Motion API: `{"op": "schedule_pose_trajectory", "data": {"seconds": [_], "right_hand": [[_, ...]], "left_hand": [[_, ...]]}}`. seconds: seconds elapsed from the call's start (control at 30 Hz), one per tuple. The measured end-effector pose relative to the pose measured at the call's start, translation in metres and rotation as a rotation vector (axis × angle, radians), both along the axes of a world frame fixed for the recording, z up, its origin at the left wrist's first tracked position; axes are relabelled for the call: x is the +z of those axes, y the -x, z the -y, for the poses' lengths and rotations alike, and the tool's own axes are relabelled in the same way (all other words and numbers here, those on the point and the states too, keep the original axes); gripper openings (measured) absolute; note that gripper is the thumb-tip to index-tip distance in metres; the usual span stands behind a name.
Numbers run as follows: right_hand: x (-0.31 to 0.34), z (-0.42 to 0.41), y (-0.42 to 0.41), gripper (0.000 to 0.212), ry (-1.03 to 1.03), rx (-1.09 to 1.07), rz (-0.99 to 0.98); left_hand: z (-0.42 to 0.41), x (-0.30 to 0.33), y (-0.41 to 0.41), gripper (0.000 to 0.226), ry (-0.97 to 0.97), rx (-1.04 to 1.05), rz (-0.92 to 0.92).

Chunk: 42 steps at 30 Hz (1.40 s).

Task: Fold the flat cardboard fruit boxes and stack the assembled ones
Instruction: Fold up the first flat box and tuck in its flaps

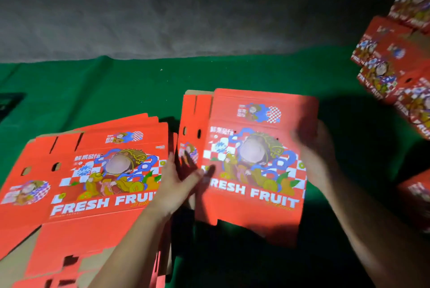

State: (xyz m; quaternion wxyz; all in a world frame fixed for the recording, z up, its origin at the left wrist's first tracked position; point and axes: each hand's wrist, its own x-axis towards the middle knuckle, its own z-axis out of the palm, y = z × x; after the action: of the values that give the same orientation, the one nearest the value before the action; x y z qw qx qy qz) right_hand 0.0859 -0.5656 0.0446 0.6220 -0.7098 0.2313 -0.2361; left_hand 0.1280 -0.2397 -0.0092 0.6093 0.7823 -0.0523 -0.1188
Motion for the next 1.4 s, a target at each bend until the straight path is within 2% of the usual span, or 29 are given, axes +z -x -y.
{"op": "schedule_pose_trajectory", "data": {"seconds": [0.07,0.13,0.2,0.23,0.3,0.37,0.43,0.5,0.57,0.67,0.73,0.8,0.83,0.93,1.0,1.07,1.1,1.2,1.23,1.33,1.4], "right_hand": [[-0.001,0.015,-0.008,0.04,-0.204,0.029,-0.07],[-0.005,0.022,-0.011,0.03,-0.373,0.075,-0.194],[-0.007,0.023,-0.01,0.014,-0.422,0.092,-0.297],[-0.007,0.028,-0.01,0.013,-0.418,0.06,-0.319],[-0.003,0.041,-0.011,0.014,-0.345,-0.04,-0.399],[0.003,0.059,-0.006,0.014,-0.27,-0.055,-0.493],[0.006,0.073,0.001,0.021,-0.31,-0.021,-0.524],[0.008,0.079,0.005,0.031,-0.346,0.01,-0.532],[0.012,0.076,0.005,0.035,-0.359,0.055,-0.485],[0.012,0.069,0.005,0.045,-0.458,0.088,-0.368],[0.011,0.068,0.005,0.055,-0.523,0.132,-0.323],[0.016,0.069,0.004,0.05,-0.494,0.141,-0.334],[0.02,0.072,0.003,0.044,-0.458,0.131,-0.36],[0.028,0.078,0.001,0.016,-0.286,0.146,-0.483],[0.033,0.078,-0.001,0.011,-0.214,0.196,-0.569],[0.036,0.074,-0.003,0.024,-0.255,0.245,-0.603],[0.038,0.069,-0.004,0.031,-0.318,0.276,-0.572],[0.038,0.055,-0.004,0.047,-0.474,0.39,-0.348],[0.038,0.049,-0.005,0.051,-0.482,0.423,-0.295],[0.04,0.041,-0.007,0.052,-0.446,0.494,-0.298],[0.046,0.04,-0.009,0.076,-0.464,0.565,-0.328]], "left_hand": [[0.005,-0.014,0.007,0.123,-0.099,-0.165,-0.225],[0.016,-0.029,0.016,0.118,-0.151,-0.193,-0.339],[0.019,-0.04,0.027,0.118,-0.293,-0.142,-0.316],[0.016,-0.044,0.032,0.121,-0.418,-0.143,-0.289],[0.006,-0.055,0.038,0.13,-0.604,-0.236,-0.249],[-0.002,-0.06,0.045,0.134,-0.626,-0.383,-0.152],[-0.003,-0.058,0.05,0.125,-0.54,-0.528,0.024],[0.0,-0.055,0.056,0.088,-0.379,-0.548,0.203],[0.002,-0.045,0.058,0.049,-0.365,-0.396,0.383],[0.003,-0.024,0.056,0.024,-0.401,-0.157,0.574],[0.004,-0.012,0.053,0.021,-0.391,-0.069,0.59],[0.005,-0.003,0.053,0.025,-0.355,-0.04,0.551],[0.006,0.0,0.052,0.031,-0.31,-0.081,0.504],[0.007,0.007,0.046,0.054,-0.253,-0.431,0.332],[0.01,0.01,0.043,0.045,-0.202,-0.556,0.237],[0.013,0.017,0.041,0.035,-0.024,-0.475,0.133],[0.014,0.022,0.038,0.032,0.01,-0.401,0.167],[0.014,0.039,0.023,0.023,-0.053,-0.199,0.446],[0.016,0.047,0.017,0.022,-0.013,-0.152,0.467],[0.022,0.071,-0.002,0.02,0.122,-0.043,0.514],[0.022,0.08,-0.019,0.016,0.171,0.033,0.54]]}}
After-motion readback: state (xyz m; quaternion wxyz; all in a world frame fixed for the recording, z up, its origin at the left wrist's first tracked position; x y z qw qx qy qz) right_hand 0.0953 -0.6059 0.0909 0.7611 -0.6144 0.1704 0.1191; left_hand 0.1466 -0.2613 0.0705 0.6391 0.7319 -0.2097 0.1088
